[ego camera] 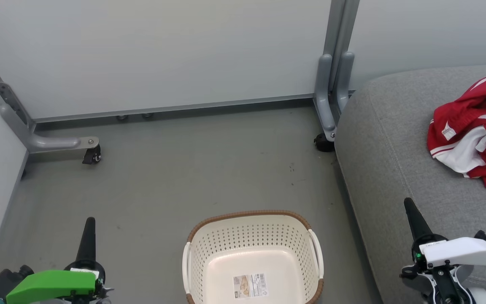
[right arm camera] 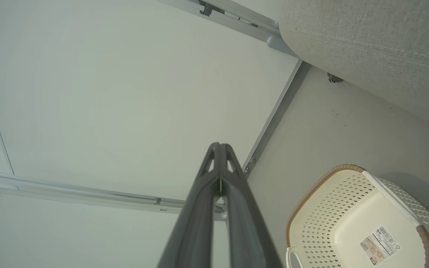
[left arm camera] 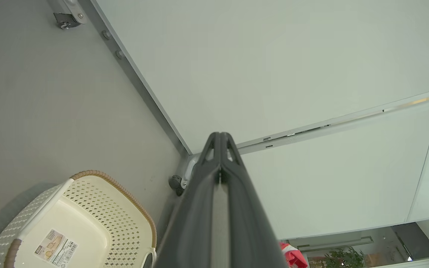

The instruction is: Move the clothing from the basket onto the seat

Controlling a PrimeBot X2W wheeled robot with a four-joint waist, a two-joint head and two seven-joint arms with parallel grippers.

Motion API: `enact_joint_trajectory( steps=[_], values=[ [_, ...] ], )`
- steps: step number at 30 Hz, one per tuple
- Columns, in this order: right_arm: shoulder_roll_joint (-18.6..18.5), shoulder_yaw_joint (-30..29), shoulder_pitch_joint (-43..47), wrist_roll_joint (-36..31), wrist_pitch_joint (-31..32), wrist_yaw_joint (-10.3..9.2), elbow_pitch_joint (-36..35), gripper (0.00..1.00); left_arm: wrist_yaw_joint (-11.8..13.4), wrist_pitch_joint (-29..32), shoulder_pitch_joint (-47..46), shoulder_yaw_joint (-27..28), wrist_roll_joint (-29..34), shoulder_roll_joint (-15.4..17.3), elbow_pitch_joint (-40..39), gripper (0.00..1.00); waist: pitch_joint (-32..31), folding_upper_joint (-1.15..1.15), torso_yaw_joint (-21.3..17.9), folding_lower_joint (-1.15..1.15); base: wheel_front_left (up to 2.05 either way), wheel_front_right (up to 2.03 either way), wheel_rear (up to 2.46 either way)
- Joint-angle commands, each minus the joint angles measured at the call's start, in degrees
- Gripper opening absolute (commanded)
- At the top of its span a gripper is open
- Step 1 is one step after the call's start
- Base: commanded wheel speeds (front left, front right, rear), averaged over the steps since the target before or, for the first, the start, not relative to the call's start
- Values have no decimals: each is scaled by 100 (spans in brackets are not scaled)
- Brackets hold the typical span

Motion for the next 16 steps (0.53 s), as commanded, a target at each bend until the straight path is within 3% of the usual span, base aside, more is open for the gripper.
enact_joint_trajectory(
  steps=[1,16],
  values=[
    [-17,-27,-138,155,45,3,-9,0,-37,30,-150,33,-140,46,-2,0,8,0,3,0,0,0,0],
    [-5,-132,-269,946,254,3,42,0,-59,230,-351,105,-897,47,83,0,92,0,27,0,0,0,0]
  ],
)
